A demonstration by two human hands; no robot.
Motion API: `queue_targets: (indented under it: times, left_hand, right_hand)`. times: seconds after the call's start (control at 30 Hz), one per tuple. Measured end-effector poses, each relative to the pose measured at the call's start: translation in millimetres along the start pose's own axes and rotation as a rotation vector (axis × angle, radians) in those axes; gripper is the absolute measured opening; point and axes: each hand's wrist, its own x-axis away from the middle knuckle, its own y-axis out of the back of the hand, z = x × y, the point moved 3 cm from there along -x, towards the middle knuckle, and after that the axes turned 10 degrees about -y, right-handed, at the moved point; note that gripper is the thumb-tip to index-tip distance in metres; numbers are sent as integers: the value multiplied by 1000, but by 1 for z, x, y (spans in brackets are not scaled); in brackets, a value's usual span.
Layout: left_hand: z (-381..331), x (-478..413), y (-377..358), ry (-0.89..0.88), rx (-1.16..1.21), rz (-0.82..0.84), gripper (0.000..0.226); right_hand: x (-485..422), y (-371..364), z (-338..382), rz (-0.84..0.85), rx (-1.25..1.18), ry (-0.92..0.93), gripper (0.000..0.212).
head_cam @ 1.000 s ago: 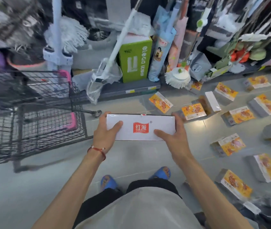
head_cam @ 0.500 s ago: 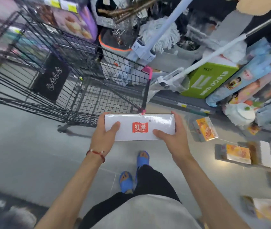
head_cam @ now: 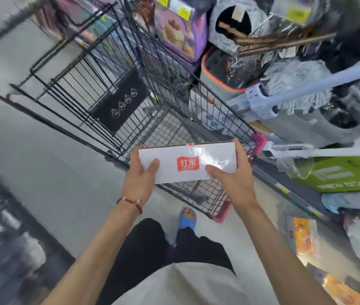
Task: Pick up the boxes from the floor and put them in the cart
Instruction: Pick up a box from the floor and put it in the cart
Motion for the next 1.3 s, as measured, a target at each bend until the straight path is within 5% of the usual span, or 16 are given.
queue_targets:
  times: [0.23,0.53,0.93,1.2,1.3]
  left_hand:
    - [17,-71,19,121,40,-35,49]
    - [60,-171,59,332,113,8,34]
    - [106,-271,59,385,-193,203,59]
    - [142,-307,22,402,-490,382,59]
    - [146,-307,17,351,-619,442,60]
  right_hand:
    - [-66,-57,29,75,88,-55,88]
    - [-140,-158,48,77,238,-192,84]
    - [-189,-229,-36,-58,126,-462,69]
    - [-179,-254,-110,-152,34,-662,100]
    - [-173,-255,-121,-161,45,-690,94]
